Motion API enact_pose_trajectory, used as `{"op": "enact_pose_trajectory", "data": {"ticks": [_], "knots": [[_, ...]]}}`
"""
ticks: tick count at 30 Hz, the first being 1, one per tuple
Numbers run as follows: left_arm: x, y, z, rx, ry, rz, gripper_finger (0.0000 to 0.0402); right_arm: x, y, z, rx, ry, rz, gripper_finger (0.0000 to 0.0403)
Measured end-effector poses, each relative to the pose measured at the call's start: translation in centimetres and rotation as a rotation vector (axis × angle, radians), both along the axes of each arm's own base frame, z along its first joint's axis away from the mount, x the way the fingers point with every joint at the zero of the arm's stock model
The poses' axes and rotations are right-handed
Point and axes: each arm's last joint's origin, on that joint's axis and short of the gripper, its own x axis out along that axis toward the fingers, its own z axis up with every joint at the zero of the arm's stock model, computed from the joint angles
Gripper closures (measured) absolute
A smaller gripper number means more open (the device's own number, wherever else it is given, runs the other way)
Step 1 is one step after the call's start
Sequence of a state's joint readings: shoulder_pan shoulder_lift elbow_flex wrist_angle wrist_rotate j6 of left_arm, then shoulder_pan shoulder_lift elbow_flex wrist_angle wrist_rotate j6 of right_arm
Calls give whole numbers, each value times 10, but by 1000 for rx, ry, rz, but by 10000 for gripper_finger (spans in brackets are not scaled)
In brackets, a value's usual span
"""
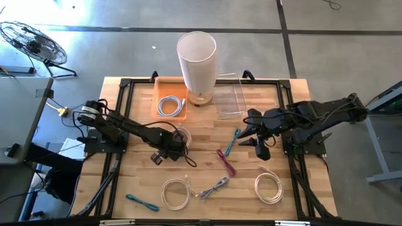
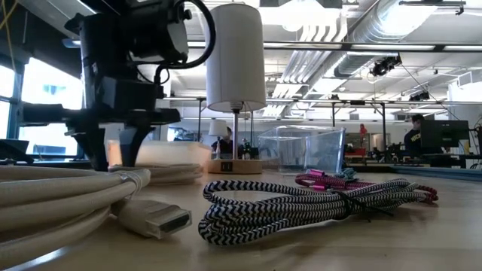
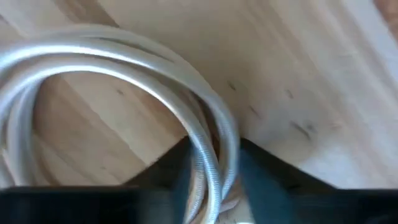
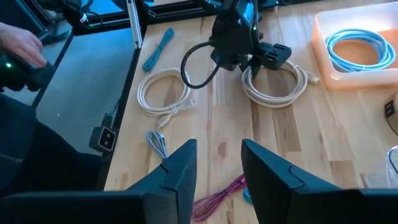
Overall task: Pick & Place USB Port
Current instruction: Put the top light brown HDMI cable into the orange bin
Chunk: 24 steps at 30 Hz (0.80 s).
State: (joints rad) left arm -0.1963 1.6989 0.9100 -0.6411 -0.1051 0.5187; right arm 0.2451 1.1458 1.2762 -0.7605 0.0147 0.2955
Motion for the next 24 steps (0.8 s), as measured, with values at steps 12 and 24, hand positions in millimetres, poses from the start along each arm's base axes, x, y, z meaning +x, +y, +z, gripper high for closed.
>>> {"op": "enact_pose_trajectory", "data": {"ticks": [12, 24], "knots": [[-6, 6, 16, -232, 24, 191, 373, 0, 0, 0, -7, -5, 4, 285], [-27, -6, 149, -10, -104, 234, 373, -1, 0, -4, -37, 20, 21, 285]]}}
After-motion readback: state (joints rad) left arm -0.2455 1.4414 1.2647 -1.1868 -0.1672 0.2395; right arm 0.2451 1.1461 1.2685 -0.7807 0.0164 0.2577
